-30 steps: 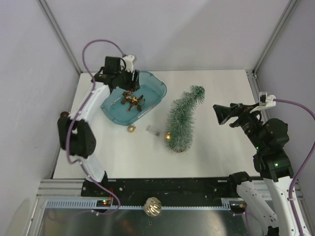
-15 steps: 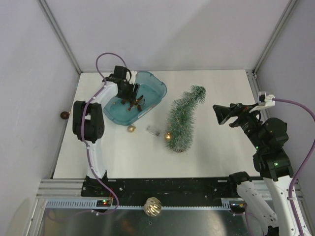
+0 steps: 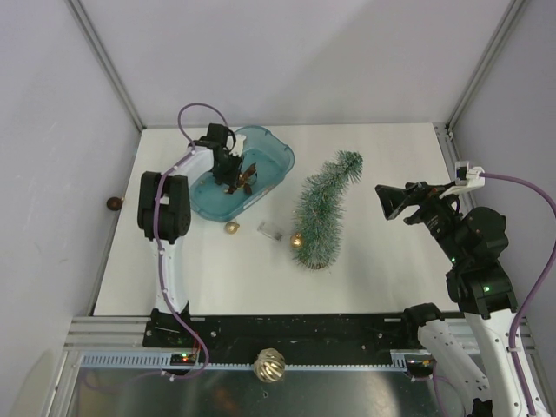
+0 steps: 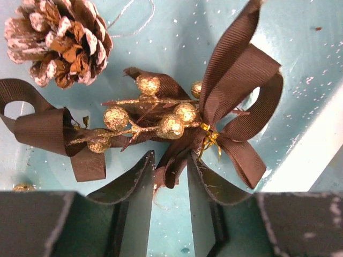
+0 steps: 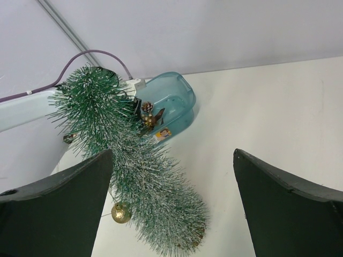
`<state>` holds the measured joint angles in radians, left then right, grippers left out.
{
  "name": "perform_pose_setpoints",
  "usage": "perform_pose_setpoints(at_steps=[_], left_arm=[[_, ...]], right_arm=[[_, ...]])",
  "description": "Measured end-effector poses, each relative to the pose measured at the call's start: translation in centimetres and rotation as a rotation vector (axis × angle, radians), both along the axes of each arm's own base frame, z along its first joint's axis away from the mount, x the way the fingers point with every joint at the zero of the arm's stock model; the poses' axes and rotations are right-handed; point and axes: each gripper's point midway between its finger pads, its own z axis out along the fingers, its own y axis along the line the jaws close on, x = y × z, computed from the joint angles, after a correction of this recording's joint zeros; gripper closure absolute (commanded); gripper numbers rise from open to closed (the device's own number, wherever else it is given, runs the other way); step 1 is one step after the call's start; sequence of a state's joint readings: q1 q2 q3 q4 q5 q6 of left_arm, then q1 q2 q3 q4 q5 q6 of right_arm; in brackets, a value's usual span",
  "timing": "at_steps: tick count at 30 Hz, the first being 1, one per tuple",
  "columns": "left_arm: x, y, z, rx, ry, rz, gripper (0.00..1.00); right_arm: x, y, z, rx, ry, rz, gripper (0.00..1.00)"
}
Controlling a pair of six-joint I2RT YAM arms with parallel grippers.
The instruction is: Decorate the small christmas tree
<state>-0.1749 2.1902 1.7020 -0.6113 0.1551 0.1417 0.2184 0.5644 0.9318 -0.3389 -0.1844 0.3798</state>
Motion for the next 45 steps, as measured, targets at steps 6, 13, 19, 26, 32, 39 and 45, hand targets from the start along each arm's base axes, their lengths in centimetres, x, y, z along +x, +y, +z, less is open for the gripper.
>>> perform_pose_setpoints(at_steps=[6, 13, 19, 26, 32, 39, 45], left_arm=[[0.1, -0.7, 0.3, -0.038, -0.001, -0.019, 0.52], [-1.0, -1.3, 0.1, -0.071, 0.021, -0.046, 0.43], [-1.0, -1.2, 0.2, -0.068, 0.017, -0.052, 0.73], [-1.0, -1.2, 0.2, -0.063, 0.013, -0.059, 1.00], [-1.3, -1.3, 2.7, -0.079, -0.023, -0.068, 1.00], [-2.7, -2.7, 19.5, -0.153, -0.380, -0.163, 1.00], [-8.5, -6.3, 33.0, -0.226, -0.699, -0.328, 1.00]], right_arm=[[0.0, 0.0, 0.0, 0.001, -0.001, 0.000, 0.01], [-0.1, 0.0, 0.1, 0.001, -0.004, 0.000, 0.01], [-0.1, 0.0, 0.1, 0.002, -0.004, 0.000, 0.01], [-0.1, 0.0, 0.1, 0.003, -0.004, 0.000, 0.02], [-0.1, 0.0, 0.1, 0.004, -0.004, 0.000, 0.02], [-0.2, 0.0, 0.2, 0.005, -0.008, 0.000, 0.02], [-0.4, -0.1, 0.3, 0.006, -0.012, 0.000, 0.02]])
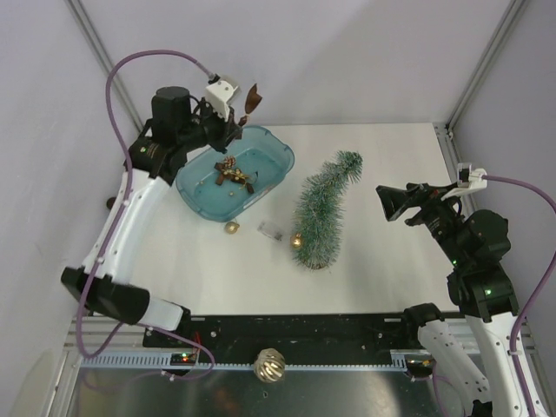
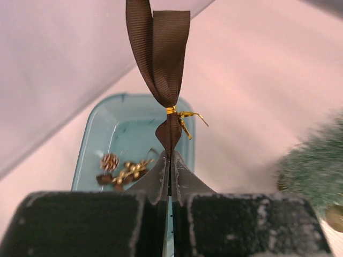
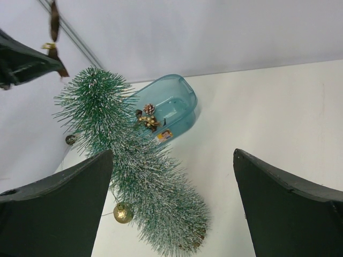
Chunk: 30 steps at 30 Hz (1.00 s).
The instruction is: Decorate the small christmas tree
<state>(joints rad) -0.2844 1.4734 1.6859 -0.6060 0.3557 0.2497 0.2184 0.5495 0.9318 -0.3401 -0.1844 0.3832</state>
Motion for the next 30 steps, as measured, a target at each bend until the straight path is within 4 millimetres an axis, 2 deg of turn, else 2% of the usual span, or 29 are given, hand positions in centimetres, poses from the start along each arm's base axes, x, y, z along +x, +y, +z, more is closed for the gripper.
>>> perform_pose_setpoints(at_steps=[3, 6, 8, 13, 23, 26, 30], left_arm=[[-3.4, -2.5, 3.5, -0.030, -0.088, -0.114, 1.00], [-6.2, -4.8, 5.1, -0.042, -0.134, -0.226, 1.00], [-7.8, -6.3, 5.4, -0.045, -0.142, -0.289, 1.00], [-12.0, -10.0, 4.7, -0.040, -0.109, -0.468, 1.00], [-19.6, -14.1, 5.1, -0.052, -0.040, -0.765, 0.99], [-21.5, -15.0, 4.2, -0.024, -0.021, -0.829, 0.99], [-22.6, -16.1, 1.9, 0.065, -0.022, -0.867, 0.98]], right_arm=[[0.0, 0.0, 0.0, 0.001, -0.001, 0.000, 0.02], [0.0, 0.0, 0.0, 0.000, 0.000, 0.000, 0.02], [0.0, 0.0, 0.0, 0.000, 0.000, 0.000, 0.02], [0.0, 0.0, 0.0, 0.000, 0.001, 0.000, 0.02], [0.0, 0.0, -0.1, -0.001, 0.006, 0.000, 0.02], [0.0, 0.0, -0.1, -0.001, 0.006, 0.000, 0.02], [-0.1, 0.0, -0.1, 0.001, 0.006, 0.000, 0.02]])
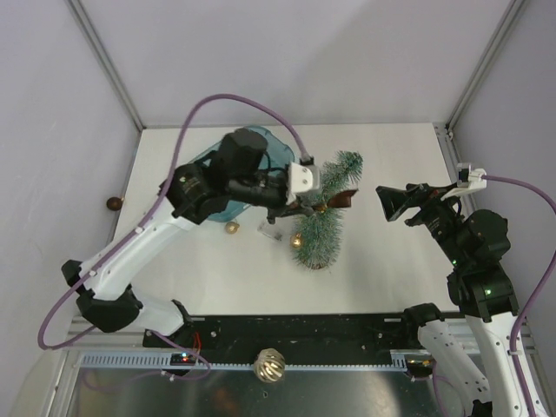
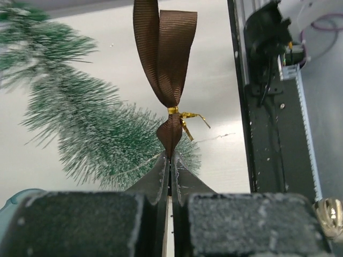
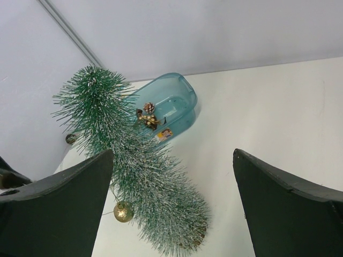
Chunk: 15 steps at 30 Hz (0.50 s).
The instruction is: Decorate the small christmas tree
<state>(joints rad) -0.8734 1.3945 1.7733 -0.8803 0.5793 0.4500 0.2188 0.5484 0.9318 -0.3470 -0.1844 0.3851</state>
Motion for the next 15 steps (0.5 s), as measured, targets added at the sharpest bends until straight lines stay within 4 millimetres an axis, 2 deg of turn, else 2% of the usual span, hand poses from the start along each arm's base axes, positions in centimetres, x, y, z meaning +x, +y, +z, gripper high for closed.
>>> perform_pose_setpoints(at_steps=[4, 10, 12, 15], left_arm=[[0.2, -1.2, -3.1, 0.111, -0.045, 0.003, 0.99], [3.2, -2.0, -7.4, 0.262, -0.062, 0.111, 0.99], [3.8, -1.8, -8.2, 0.294, -0.059, 0.139, 0.97], [4.1, -1.6, -8.4, 0.304, -0.059, 0.160, 0.94]], right_arm=[[0.0, 0.0, 0.0, 0.002, 0.001, 0.000, 0.02], [-0.2, 0.0, 0.1, 0.004, -0.005, 0.000, 0.02], [-0.3, -0.1, 0.2, 0.004, -0.009, 0.000, 0.02], [-0.4, -0.1, 0.3, 0.005, -0.011, 0.000, 0.02]])
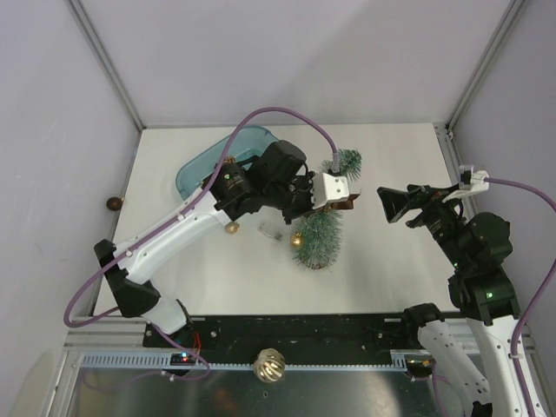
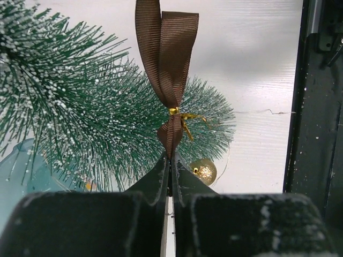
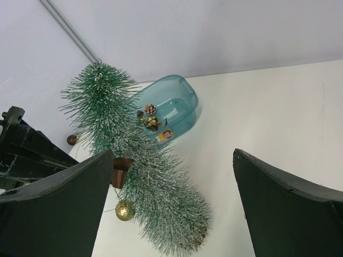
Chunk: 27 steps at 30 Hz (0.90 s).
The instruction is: Decorate the small christmas tree
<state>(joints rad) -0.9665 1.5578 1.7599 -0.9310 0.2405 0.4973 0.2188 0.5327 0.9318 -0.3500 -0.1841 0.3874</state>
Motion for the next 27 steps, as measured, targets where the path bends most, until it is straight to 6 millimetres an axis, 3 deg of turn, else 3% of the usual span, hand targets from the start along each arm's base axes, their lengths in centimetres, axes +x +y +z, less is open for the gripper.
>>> perform_pose_setpoints(at_steps=[4, 9, 19, 23, 27], left_arm=[[0.1, 0.1, 0.1, 0.000, -0.005, 0.010, 0.82], [-0.1, 0.7, -0.3, 0.009, 0.004, 0.028, 0.57], [0.0, 1.1, 0.1, 0.005, -0.006, 0.047, 0.48], [0.1, 1.2, 0.3, 0.004, -0.012, 0.052, 0.33], [-0.1, 1.3, 0.9, -0.011, -0.019, 0.052, 0.06]], right_arm=[[0.0, 0.0, -0.1, -0.001, 0.004, 0.000, 0.02], [-0.1, 0.0, -0.3, -0.002, 0.011, 0.000, 0.02], [-0.3, -0.1, -0.2, -0.002, 0.009, 0.000, 0.02], [-0.4, -0.1, -0.2, -0.002, 0.008, 0.000, 0.02], [-0.4, -0.1, -0.3, -0.002, 0.010, 0.000, 0.02]])
